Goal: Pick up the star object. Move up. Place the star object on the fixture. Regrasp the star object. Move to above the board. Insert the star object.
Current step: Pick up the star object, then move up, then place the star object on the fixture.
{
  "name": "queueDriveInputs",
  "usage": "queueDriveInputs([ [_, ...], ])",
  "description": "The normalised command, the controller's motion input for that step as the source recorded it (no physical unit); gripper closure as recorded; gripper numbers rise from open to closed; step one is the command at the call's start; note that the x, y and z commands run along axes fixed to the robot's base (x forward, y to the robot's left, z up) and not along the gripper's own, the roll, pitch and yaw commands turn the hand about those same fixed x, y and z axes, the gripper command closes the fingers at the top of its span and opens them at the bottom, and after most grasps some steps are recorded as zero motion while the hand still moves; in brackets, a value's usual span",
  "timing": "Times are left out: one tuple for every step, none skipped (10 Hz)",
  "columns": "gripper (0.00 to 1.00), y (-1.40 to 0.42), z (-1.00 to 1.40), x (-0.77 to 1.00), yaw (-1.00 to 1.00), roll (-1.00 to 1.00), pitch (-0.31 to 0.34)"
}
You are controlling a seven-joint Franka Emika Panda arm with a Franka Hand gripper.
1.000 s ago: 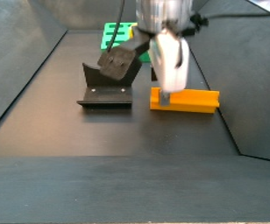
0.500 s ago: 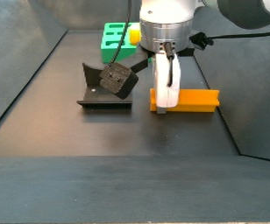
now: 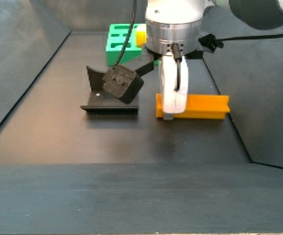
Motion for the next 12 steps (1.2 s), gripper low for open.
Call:
queueDriveInputs([
  [1.00, 0.00, 0.00, 0.00, 0.00, 0.00, 0.000],
  [1.00, 0.00, 0.00, 0.00, 0.00, 0.00, 0.000],
  [1.00, 0.00, 0.00, 0.00, 0.00, 0.00, 0.000],
  [1.00, 0.00, 0.00, 0.00, 0.00, 0.00, 0.000],
  [1.00, 0.00, 0.83, 0.00, 0.00, 0.00, 0.000],
  [1.00, -0.05, 0.77, 0.01, 0.04, -0.01, 0.007],
  [1.00, -0.04, 0.70, 0.00, 0.04, 0.00, 0.013],
  [1.00, -0.02, 0.53, 0.00, 0.04, 0.01, 0.028],
  [1.00, -0.02, 0.37, -0.01, 0.03, 0.02, 0.036],
  [1.00, -0.01, 0.21, -0.01, 0.02, 0.03, 0.042],
  [1.00, 0.00, 1.00, 0.00, 0.00, 0.00, 0.000],
  [1.00, 0.00, 1.00, 0.00, 0.00, 0.00, 0.014],
])
